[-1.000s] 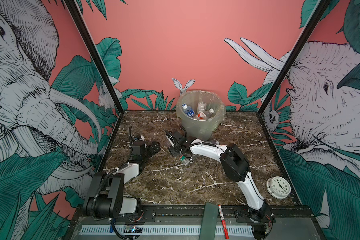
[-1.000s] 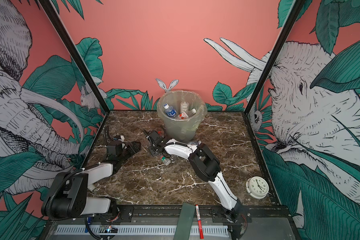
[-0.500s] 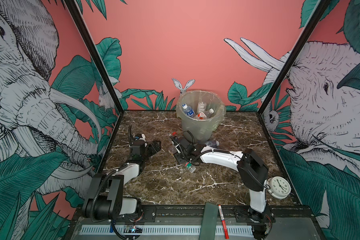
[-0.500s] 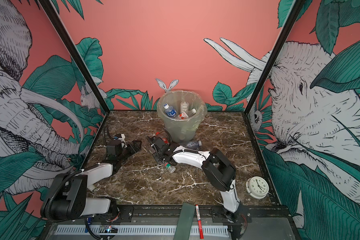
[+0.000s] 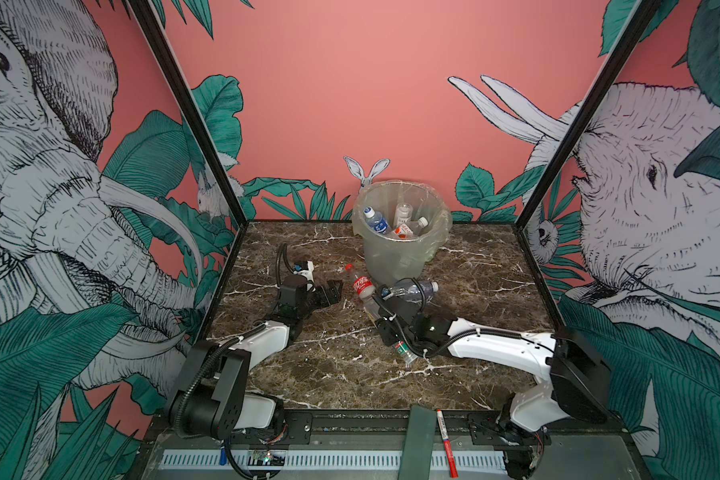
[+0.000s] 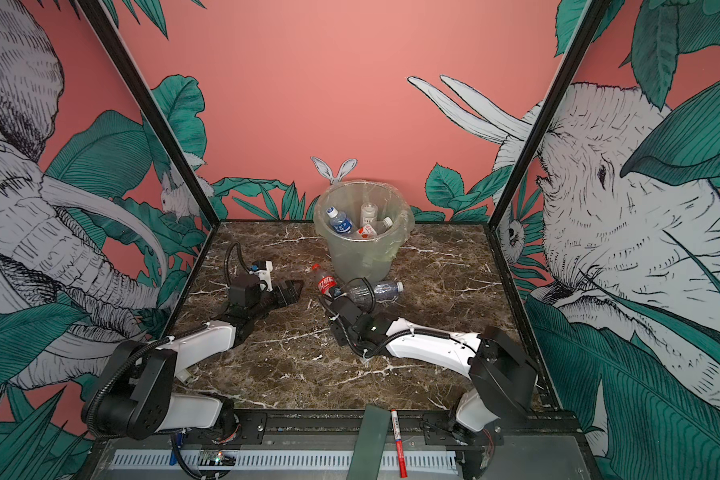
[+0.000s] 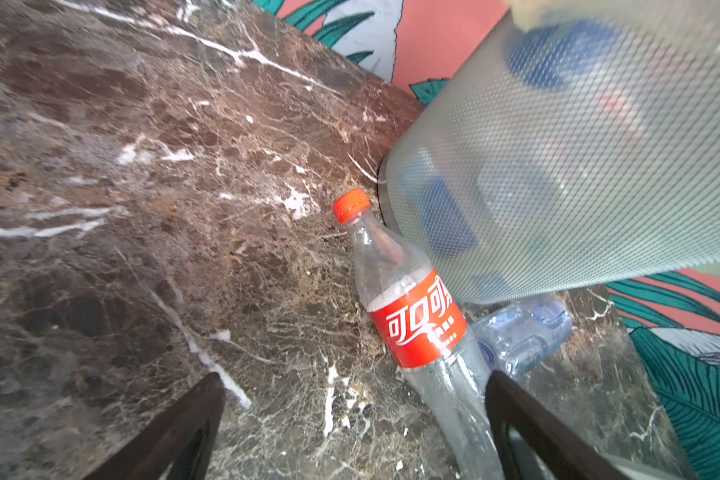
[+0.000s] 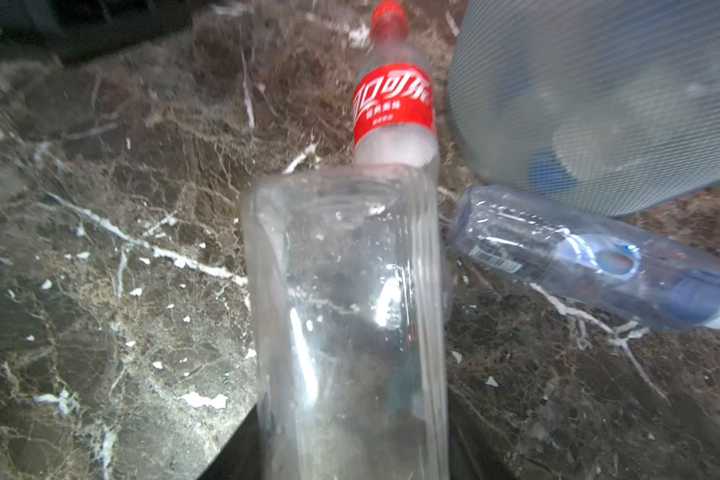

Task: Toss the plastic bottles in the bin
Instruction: 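Lift the sunflower-labeled bottle with the right gripper up over the bin, then open the right gripper above the bin to drop the bottle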

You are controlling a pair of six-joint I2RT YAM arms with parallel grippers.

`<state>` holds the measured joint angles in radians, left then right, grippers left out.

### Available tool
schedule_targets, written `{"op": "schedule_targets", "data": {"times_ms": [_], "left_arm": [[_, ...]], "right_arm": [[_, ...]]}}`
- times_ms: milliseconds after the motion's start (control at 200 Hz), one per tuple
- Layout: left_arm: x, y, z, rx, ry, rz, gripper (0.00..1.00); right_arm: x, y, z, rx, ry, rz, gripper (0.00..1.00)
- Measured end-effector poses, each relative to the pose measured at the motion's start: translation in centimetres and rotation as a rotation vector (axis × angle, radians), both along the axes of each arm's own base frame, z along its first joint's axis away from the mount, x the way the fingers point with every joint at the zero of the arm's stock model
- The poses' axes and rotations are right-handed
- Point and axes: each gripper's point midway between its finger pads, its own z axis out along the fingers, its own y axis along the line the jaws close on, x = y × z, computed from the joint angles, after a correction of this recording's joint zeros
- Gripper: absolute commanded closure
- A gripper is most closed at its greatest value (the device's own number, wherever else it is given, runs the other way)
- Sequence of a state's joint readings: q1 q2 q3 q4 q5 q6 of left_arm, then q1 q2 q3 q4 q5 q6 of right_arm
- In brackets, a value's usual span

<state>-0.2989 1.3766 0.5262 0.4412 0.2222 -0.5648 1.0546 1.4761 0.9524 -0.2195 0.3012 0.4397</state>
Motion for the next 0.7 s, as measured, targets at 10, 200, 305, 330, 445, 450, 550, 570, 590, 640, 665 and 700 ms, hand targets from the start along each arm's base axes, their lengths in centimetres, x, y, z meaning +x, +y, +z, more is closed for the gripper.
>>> {"op": "schedule_targets", "data": {"times_ms": [10, 200, 305, 330, 445, 450, 550, 570, 590, 640, 665, 700], "left_arm": [[0.0, -0.1, -0.1, 0.001, 0.002, -0.002, 0.0], [-0.1, -1.6, -0.8, 0.011, 0.016, -0.047, 0.0], [-0.1, -2.0, -0.8, 0.011, 0.018, -0.062, 0.01], [-0.2, -2.2, -0.8, 0.011, 0.017, -0.066, 0.01], [-0.2, -2.5, -0.6, 0.011, 0.011, -0.082, 0.01], [-0.2, -2.5, -0.6, 0.011, 0.011, -0.082, 0.01], [-0.3, -2.7, -0.7, 0.011, 0.014, -0.087, 0.01], [-0.3, -2.7, -0.7, 0.011, 0.014, -0.089, 0.01], [-0.3, -2.8, -0.8, 0.012, 0.015, -0.091, 0.01], [-0.3, -2.8, -0.9, 0.012, 0.018, -0.093, 0.01], [-0.3, -2.9, -1.0, 0.012, 0.02, -0.094, 0.02], [-0.3, -3.0, -1.1, 0.009, 0.024, -0.097, 0.02]], "right_arm": [[-0.1, -0.2, 0.2, 0.005, -0.005, -0.005, 0.6], [-1.5, -3.0, 3.1, 0.075, -0.083, -0.064, 0.6], [-1.7, -4.3, 5.6, 0.117, -0.134, -0.091, 0.6], [-1.7, -4.6, 6.3, 0.123, -0.147, -0.1, 0.6], [-1.1, -5.2, 10.1, 0.14, -0.208, -0.125, 0.6], [-1.1, -5.2, 10.4, 0.143, -0.213, -0.126, 0.6], [-0.1, -4.8, 15.4, 0.165, -0.282, -0.135, 0.6], [0.2, -4.7, 16.5, 0.172, -0.296, -0.135, 0.59], [0.5, -4.5, 17.8, 0.176, -0.31, -0.138, 0.59], [1.8, -4.0, 20.8, 0.188, -0.34, -0.146, 0.59], [2.8, -3.7, 22.7, 0.202, -0.36, -0.157, 0.59], [4.5, -3.5, 25.4, 0.221, -0.388, -0.182, 0.57]]}}
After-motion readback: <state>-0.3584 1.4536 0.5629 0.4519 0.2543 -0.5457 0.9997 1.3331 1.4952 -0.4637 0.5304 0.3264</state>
